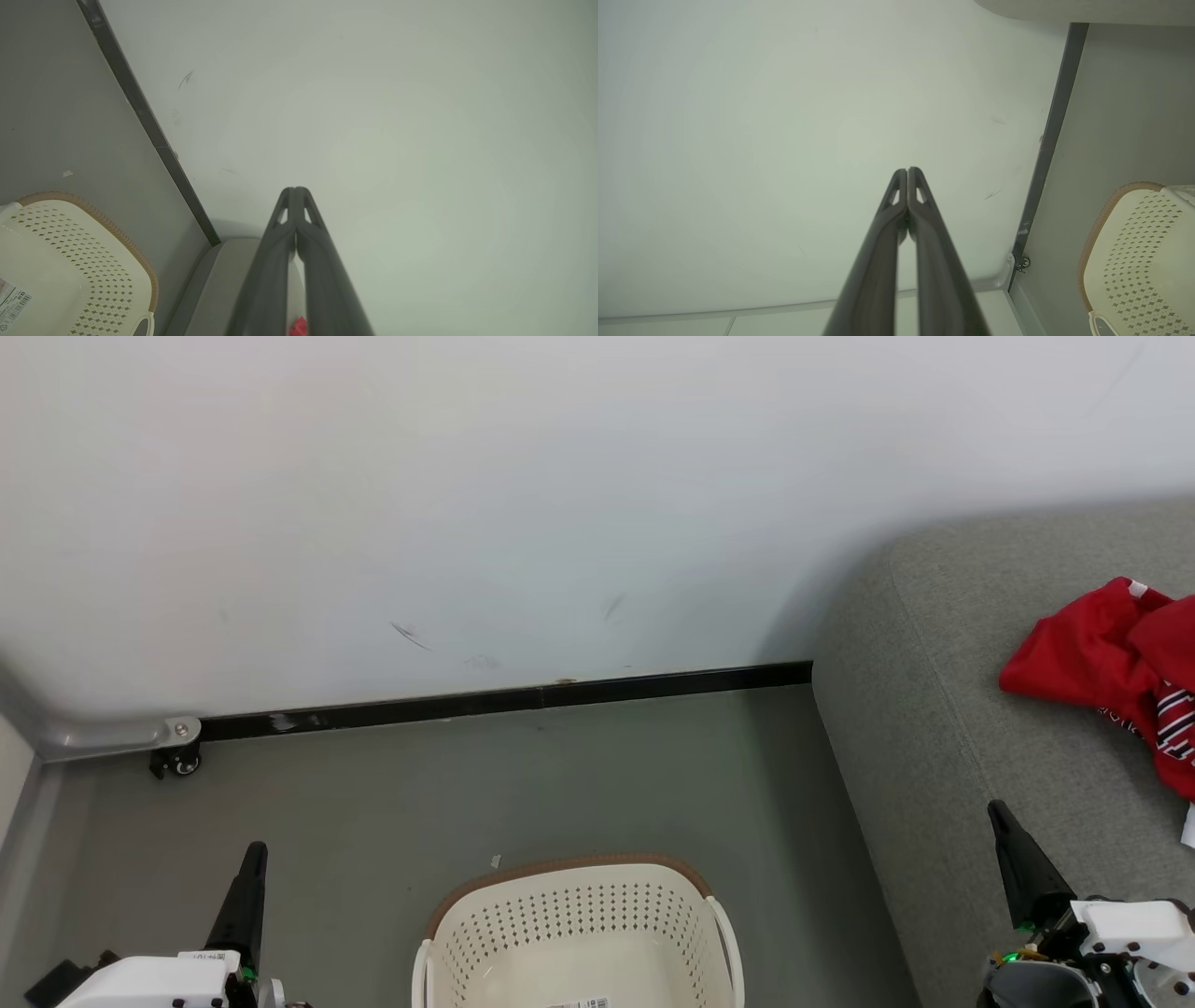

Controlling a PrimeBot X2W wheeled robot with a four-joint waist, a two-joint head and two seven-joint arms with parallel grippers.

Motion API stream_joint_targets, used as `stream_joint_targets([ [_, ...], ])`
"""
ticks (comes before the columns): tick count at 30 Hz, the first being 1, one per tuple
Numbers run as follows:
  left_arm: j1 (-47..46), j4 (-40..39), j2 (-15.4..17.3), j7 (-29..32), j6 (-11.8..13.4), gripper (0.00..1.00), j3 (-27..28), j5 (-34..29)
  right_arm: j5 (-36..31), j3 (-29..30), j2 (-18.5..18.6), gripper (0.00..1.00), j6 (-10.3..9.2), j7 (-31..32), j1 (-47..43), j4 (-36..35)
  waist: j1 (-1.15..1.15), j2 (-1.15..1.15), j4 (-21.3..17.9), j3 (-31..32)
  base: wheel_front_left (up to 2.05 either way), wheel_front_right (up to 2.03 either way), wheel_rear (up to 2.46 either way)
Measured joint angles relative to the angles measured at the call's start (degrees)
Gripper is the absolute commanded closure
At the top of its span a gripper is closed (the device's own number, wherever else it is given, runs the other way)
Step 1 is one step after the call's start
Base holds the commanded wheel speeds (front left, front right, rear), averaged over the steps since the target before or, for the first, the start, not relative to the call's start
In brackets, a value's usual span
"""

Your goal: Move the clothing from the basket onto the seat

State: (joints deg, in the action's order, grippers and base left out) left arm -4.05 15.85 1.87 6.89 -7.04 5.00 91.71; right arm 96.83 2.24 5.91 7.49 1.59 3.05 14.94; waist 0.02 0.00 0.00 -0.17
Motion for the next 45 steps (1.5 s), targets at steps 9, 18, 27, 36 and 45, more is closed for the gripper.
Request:
stream_joint_targets([
  [9,0.0,0.0,0.0,0.0,0.0,1.00,0.0,0.0,0.0,0.1,0.0,1.00,0.00,0.0,0.1,0.0,0.00,0.00,0.0,0.0,0.00,0.00,0.00],
  [18,0.0,0.0,0.0,0.0,0.0,1.00,0.0,0.0,0.0,0.2,-0.1,1.00,0.00,0.0,0.1,0.0,0.00,0.00,0.0,0.0,0.00,0.00,0.00],
  [27,0.0,0.0,0.0,0.0,0.0,1.00,0.0,0.0,-0.1,0.2,-0.1,1.00,0.00,0.0,0.1,0.0,-0.01,0.00,0.0,0.0,0.00,0.00,0.00],
  [36,0.0,0.0,0.0,0.0,0.0,1.00,-0.1,0.0,-0.1,0.3,-0.2,1.00,0.00,0.5,0.1,0.0,-0.01,0.00,0.0,0.0,0.00,0.00,0.00],
  [45,0.0,0.0,0.0,0.0,0.0,1.00,-0.1,0.0,-0.1,0.4,-0.3,1.00,0.00,0.5,0.1,0.1,-0.01,0.00,0.0,0.0,0.00,0.00,0.00],
])
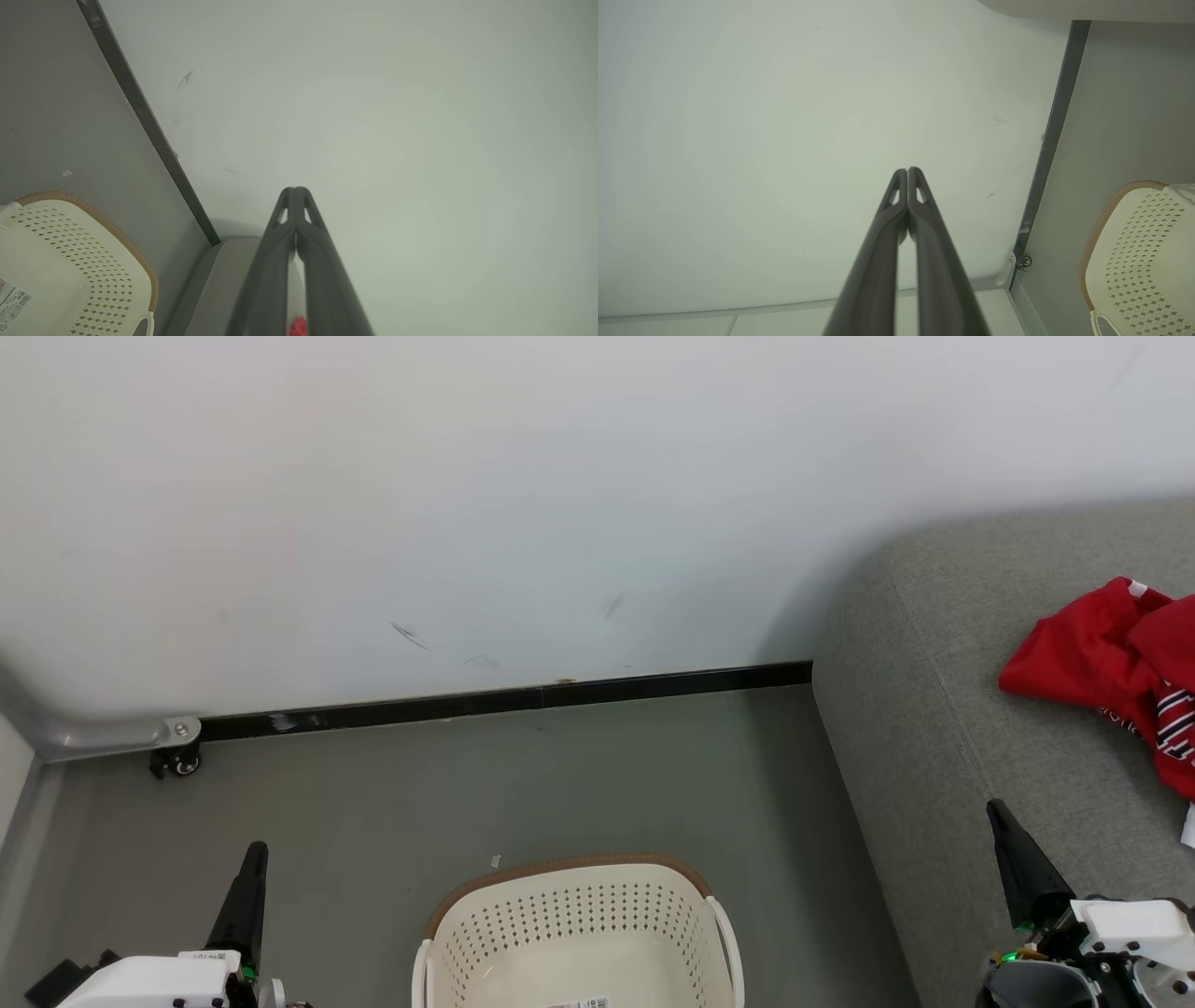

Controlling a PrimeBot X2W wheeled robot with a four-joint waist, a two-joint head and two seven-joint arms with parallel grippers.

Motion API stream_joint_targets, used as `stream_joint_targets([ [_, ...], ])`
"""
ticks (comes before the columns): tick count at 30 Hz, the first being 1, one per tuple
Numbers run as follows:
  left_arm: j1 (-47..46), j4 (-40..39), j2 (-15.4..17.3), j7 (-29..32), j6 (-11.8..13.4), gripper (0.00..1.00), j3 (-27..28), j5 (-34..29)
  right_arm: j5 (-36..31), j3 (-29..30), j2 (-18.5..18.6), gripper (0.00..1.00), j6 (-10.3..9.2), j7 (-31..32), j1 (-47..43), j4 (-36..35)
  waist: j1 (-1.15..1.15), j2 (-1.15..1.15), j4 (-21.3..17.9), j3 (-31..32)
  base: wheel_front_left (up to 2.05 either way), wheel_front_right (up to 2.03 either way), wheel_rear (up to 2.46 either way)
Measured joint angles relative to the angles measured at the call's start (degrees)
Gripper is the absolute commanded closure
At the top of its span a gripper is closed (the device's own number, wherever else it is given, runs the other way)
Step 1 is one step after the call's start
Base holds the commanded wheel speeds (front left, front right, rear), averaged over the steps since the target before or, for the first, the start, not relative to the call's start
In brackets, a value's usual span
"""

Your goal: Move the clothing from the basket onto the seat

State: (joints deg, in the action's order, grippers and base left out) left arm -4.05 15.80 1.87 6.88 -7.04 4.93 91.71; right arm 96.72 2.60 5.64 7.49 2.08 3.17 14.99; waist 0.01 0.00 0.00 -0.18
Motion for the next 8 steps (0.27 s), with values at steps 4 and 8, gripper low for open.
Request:
stream_joint_targets([
  [4,0.0,0.0,0.0,0.0,0.0,1.00,0.0,0.0,0.0,0.0,0.0,1.00,0.00,0.0,0.0,0.0,0.00,0.00,0.0,0.0,0.00,0.00,0.00],
  [8,0.0,0.0,0.0,0.0,0.0,1.00,0.0,0.0,0.0,0.0,0.0,1.00,0.00,0.0,0.0,0.0,0.00,0.00,0.0,0.0,0.00,0.00,0.00],
])
